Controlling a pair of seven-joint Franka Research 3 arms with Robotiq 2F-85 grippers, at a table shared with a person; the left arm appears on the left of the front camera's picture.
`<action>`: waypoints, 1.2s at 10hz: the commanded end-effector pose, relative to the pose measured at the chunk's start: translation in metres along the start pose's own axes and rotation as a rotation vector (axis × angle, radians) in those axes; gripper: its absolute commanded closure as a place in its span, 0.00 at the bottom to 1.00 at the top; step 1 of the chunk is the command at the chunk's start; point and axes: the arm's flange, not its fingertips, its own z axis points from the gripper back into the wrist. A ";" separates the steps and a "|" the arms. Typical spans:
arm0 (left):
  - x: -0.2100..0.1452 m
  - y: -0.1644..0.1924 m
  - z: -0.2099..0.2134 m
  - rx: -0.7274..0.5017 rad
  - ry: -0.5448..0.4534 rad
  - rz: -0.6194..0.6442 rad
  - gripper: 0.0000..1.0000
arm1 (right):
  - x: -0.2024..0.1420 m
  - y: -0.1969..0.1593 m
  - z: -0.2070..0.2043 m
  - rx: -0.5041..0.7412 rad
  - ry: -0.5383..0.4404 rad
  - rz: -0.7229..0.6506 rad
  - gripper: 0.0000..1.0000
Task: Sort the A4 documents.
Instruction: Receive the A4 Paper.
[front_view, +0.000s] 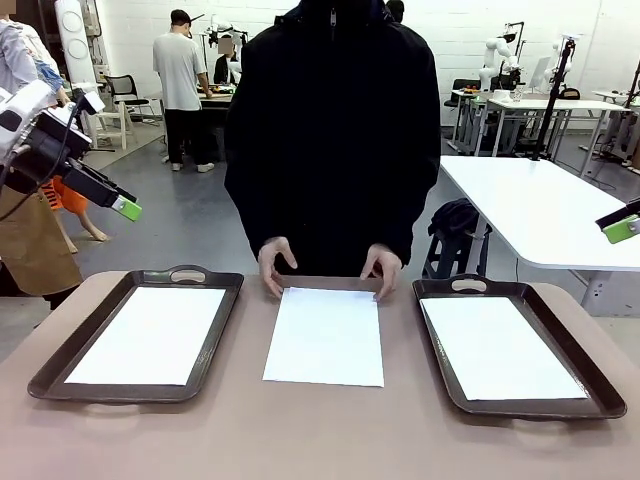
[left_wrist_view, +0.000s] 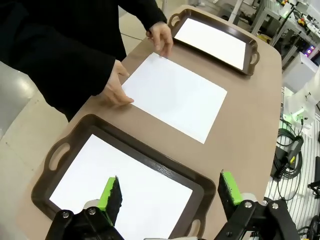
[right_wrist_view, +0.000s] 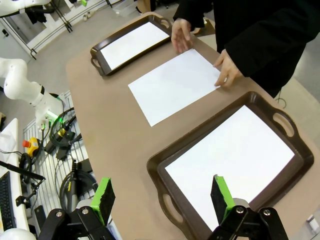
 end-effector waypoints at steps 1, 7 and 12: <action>0.001 -0.003 -0.003 -0.003 0.003 0.013 0.00 | 0.000 0.000 0.000 -0.001 -0.001 0.000 0.00; 0.000 -0.001 -0.003 -0.005 0.003 0.005 0.00 | 0.000 0.000 0.000 -0.001 -0.001 0.000 0.00; 0.000 -0.001 -0.003 -0.005 0.003 0.005 0.00 | 0.000 0.000 0.000 -0.001 -0.001 0.000 0.00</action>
